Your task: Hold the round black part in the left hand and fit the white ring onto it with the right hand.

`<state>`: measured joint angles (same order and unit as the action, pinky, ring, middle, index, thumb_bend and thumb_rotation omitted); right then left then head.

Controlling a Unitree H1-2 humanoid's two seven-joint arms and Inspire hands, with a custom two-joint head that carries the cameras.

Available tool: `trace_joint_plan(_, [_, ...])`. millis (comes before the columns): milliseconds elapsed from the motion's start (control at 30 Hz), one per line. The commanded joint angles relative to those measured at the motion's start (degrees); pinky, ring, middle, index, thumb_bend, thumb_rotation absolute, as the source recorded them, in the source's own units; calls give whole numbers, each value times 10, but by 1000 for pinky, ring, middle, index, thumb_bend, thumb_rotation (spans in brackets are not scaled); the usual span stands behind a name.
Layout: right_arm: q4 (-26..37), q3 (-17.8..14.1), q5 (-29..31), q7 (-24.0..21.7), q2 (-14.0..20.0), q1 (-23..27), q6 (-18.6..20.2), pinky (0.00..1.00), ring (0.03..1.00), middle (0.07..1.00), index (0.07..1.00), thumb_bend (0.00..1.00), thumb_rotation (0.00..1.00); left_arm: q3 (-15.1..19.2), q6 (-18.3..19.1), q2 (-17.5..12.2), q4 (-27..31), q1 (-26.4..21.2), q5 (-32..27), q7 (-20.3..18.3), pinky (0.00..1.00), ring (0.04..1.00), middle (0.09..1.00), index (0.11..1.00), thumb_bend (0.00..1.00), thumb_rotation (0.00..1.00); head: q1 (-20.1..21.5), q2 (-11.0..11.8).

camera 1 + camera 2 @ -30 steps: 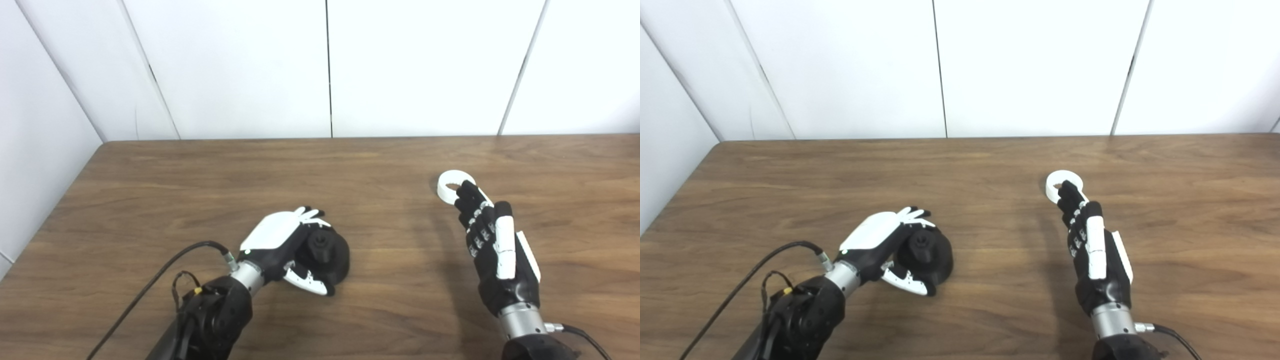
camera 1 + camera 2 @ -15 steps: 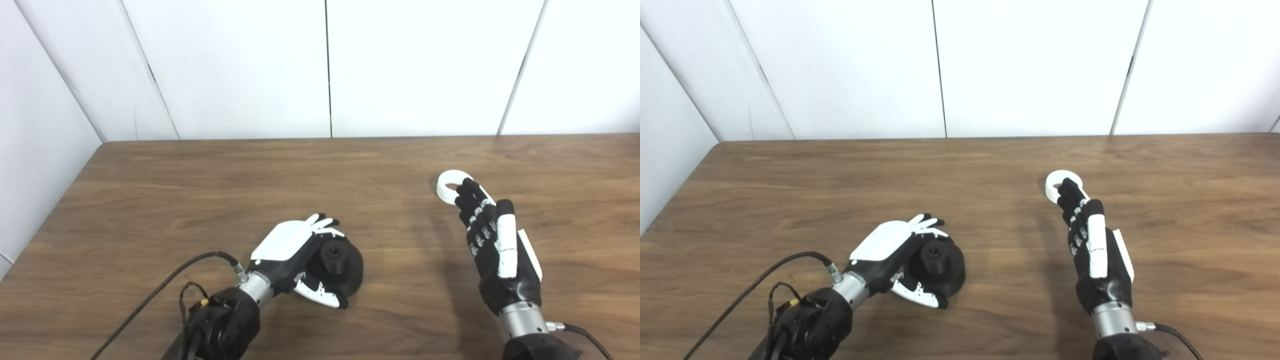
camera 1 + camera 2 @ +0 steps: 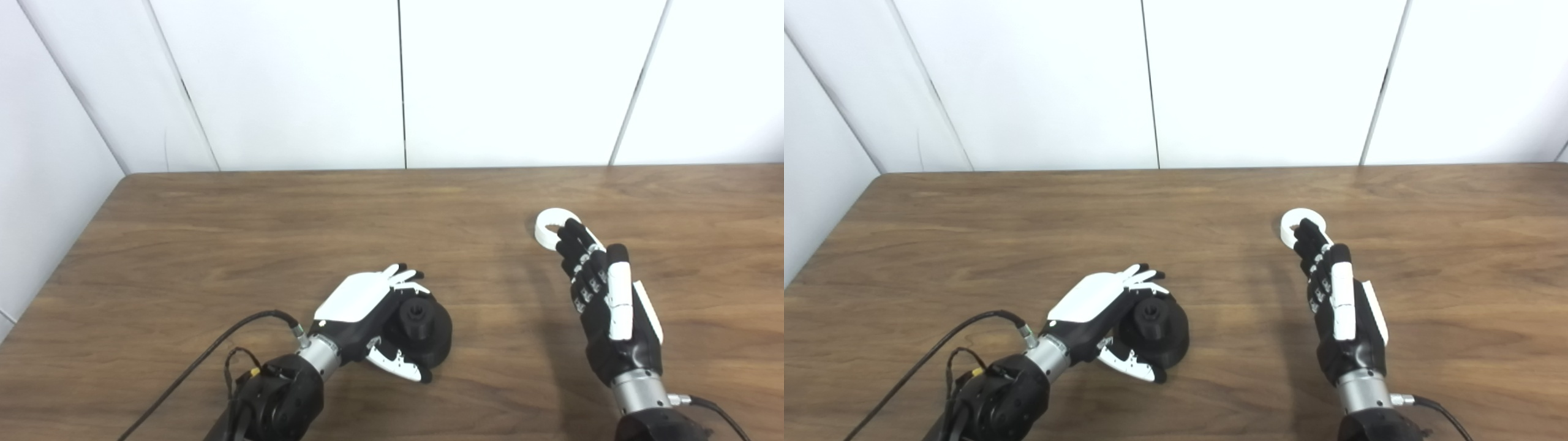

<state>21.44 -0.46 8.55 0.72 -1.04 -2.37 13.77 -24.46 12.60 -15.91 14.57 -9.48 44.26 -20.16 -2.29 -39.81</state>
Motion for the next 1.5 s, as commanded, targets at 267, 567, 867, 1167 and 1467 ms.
trace_joint_plan(267, [16,3,2,-2,-8,-8,-7,1000,949,911,889,593,1000,9,-3,-3,20,-5,-4,-12,954,1000,947,785,987,337,-2,-2])
trace_joint_plan(567, [16,1,7,-3,-7,-8,-6,1000,949,913,892,593,1000,32,23,2,34,-5,-28,-34,951,1000,949,829,1000,325,-4,-2])
trace_joint_plan(867, [15,2,5,-5,-3,-6,-2,1000,953,918,897,594,1000,54,41,1,42,-7,-40,-48,941,1000,956,856,1000,309,-6,-4])
trace_joint_plan(1167, [18,1,8,-7,-1,-6,2,1000,949,913,896,606,1000,60,46,-3,39,-6,-42,-48,940,1000,964,855,1000,292,-8,-6])
trace_joint_plan(1467, [21,1,6,-9,3,-7,0,1000,950,916,895,618,1000,55,54,-6,35,-6,-32,-55,952,1000,964,837,1000,277,-10,-9])
